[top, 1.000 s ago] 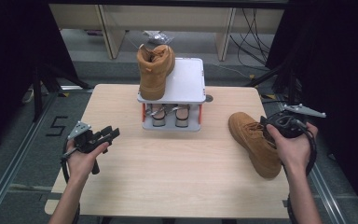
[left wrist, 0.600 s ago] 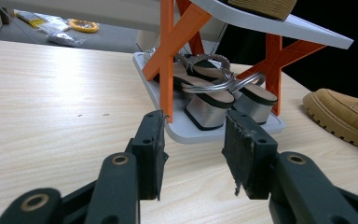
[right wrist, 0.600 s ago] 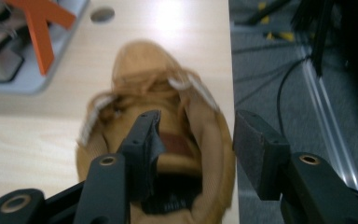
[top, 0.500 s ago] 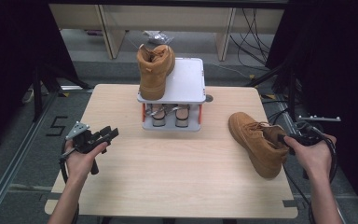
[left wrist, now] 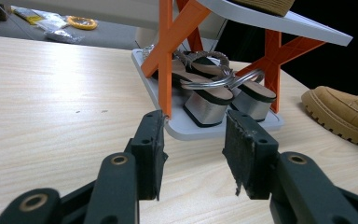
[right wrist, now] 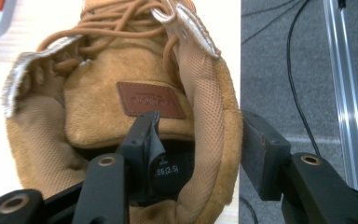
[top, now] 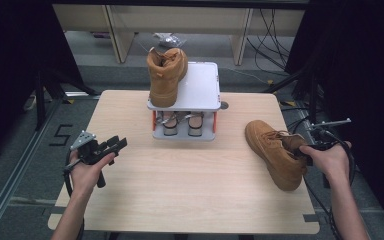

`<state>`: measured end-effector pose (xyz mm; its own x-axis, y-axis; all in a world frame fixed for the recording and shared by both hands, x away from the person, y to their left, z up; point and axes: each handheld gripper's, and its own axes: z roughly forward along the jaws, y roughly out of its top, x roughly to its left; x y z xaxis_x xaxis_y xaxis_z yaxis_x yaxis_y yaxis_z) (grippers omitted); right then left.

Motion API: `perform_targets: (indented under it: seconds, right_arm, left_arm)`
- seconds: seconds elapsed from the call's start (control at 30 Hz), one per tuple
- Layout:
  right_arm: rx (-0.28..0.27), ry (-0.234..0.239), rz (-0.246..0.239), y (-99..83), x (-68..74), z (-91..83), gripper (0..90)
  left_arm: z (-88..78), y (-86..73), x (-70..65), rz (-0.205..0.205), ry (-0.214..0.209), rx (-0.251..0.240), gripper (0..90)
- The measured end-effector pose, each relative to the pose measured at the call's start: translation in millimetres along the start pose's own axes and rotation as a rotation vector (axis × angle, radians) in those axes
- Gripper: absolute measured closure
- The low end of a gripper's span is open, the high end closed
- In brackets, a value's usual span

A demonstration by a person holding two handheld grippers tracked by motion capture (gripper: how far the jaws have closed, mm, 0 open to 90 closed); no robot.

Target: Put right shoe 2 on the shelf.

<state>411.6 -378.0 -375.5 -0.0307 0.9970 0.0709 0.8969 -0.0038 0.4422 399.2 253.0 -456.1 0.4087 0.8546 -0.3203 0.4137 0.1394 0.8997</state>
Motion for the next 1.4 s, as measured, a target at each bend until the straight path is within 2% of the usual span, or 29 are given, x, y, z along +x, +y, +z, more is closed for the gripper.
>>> perform_targets:
  seconds: [0.03, 0.07, 0.17, 0.2, 0.23, 0.27, 0.3, 0.37, 0.4, 0.43, 0.47, 0.53, 0.57, 0.6, 0.63, 0.67, 0.73, 0.83, 0.87, 0.97, 1.0, 1.07, 1.1, 1.13, 1.17, 1.23, 1.33, 1.37, 1.4]
  right_arm:
    - [0.02, 0.005, 0.043, 0.0, 3.2, 1.0, 51.5]
    - [0.023, 0.003, 0.001, 0.8, -0.2, 2.1, 51.6]
    - [0.046, -0.002, 0.01, 1.9, -1.4, 7.3, 53.0]
    - [0.046, 0.011, 0.042, 1.8, 0.3, 8.8, 53.6]
    - [0.05, 0.0, 0.044, 2.1, 0.8, 10.1, 54.6]
    - [0.074, -0.002, 0.045, 2.8, 0.7, 10.5, 55.8]
    - [0.061, 0.006, 0.014, 3.5, -2.3, 12.6, 56.5]
    - [0.082, 0.008, 0.013, 4.7, -2.8, 15.0, 59.3]
    - [0.102, 0.01, 0.064, 5.2, 0.8, 14.9, 60.4]
    - [0.084, 0.001, 0.023, 6.0, -1.9, 16.0, 61.8]
    - [0.092, 0.007, 0.013, 7.0, -3.2, 16.4, 63.2]
    - [0.105, 0.012, 0.068, 7.6, 0.8, 16.8, 65.2]
    - [0.105, 0.008, -0.001, 8.8, -4.3, 17.9, 66.6]
    - [0.106, 0.013, 0.066, 8.3, 0.0, 18.8, 68.1]
    - [0.109, 0.004, -0.003, 9.1, -5.6, 19.7, 70.2]
    - [0.129, 0.004, 0.051, 9.4, -1.9, 19.6, 72.3]
    - [0.123, -0.006, 0.016, 9.4, -5.0, 20.2, 74.9]
    - [0.119, -0.006, 0.02, 9.6, -4.7, 19.7, 76.1]
    - [0.126, 0.002, 0.07, 9.6, -1.5, 20.0, 76.6]
    - [0.14, 0.02, 0.097, 10.4, -1.8, 19.3, 77.6]
    - [0.129, 0.02, 0.069, 10.2, -4.9, 19.3, 77.9]
    - [0.126, 0.041, 0.078, 9.2, -8.7, 19.7, 78.3]
    - [0.144, 0.06, 0.13, 8.8, -7.1, 18.8, 78.6]
    - [0.131, 0.071, 0.122, 8.2, -9.6, 19.3, 78.8]
    - [0.131, 0.073, 0.153, 7.3, -9.4, 18.6, 79.0]
    - [0.116, 0.105, 0.118, 7.2, -17.0, 19.8, 79.3]
    - [0.106, 0.107, 0.179, 6.5, -16.6, 18.9, 79.7]
    - [0.122, 0.134, 0.223, 6.6, -14.9, 18.2, 79.9]
    - [0.119, 0.141, 0.223, 6.5, -15.4, 18.0, 80.0]
  left_arm:
    - [0.0, 0.0, 0.1, 0.0, 0.0, 0.0, 56.8]
    - [0.0, 0.0, 0.1, -0.001, 0.0, 0.0, 56.8]
    - [0.5, -0.5, -0.4, -0.002, -0.004, 0.001, 56.8]
    - [0.6, -0.7, -0.7, -0.001, -0.004, 0.003, 56.7]
    - [0.8, -0.8, -0.7, 0.0, -0.004, 0.005, 56.6]
    - [1.2, -1.0, -0.7, 0.001, -0.005, 0.003, 56.6]
    - [1.0, -1.1, -0.8, 0.001, -0.006, 0.007, 56.6]
    - [1.0, -1.3, -0.9, 0.001, -0.006, 0.007, 56.6]
    - [1.0, -1.3, -0.8, 0.001, -0.006, 0.008, 56.6]
    - [1.1, -1.4, -0.8, 0.001, -0.007, 0.008, 56.6]
    - [1.1, -1.4, -0.7, 0.0, -0.006, 0.008, 56.6]
    - [1.3, -1.7, -0.8, -0.003, -0.007, 0.008, 56.6]
    - [1.3, -1.8, -1.0, -0.004, -0.008, 0.009, 56.6]
    - [1.4, -1.9, -1.0, -0.004, -0.008, 0.009, 56.6]
    - [1.4, -2.0, -1.0, -0.004, -0.008, 0.01, 56.6]
    - [1.4, -2.1, -1.0, -0.005, -0.008, 0.01, 56.6]
    - [1.4, -2.4, -1.0, -0.005, -0.008, 0.012, 56.6]
    - [1.4, -2.4, -1.6, -0.002, -0.011, 0.013, 56.6]
    - [1.3, -2.3, -2.0, -0.002, -0.012, 0.013, 56.6]
    - [1.0, -1.8, -2.7, -0.001, -0.011, 0.014, 56.6]
    - [1.2, -1.9, -2.6, -0.001, -0.011, 0.013, 56.7]
    - [1.5, -2.3, -2.4, -0.002, -0.012, 0.014, 56.7]
    - [1.7, -2.5, -2.3, -0.002, -0.011, 0.015, 56.7]
    - [1.9, -2.8, -2.4, -0.002, -0.011, 0.017, 56.7]
    - [2.0, -3.0, -2.4, -0.004, -0.012, 0.019, 56.7]
    - [2.2, -3.2, -2.6, -0.004, -0.012, 0.02, 56.7]
    - [2.3, -3.1, -2.5, -0.004, -0.012, 0.019, 56.7]
    - [2.4, -3.1, -2.4, -0.005, -0.013, 0.019, 56.7]
    - [2.5, -3.3, -2.4, -0.006, -0.012, 0.018, 56.7]
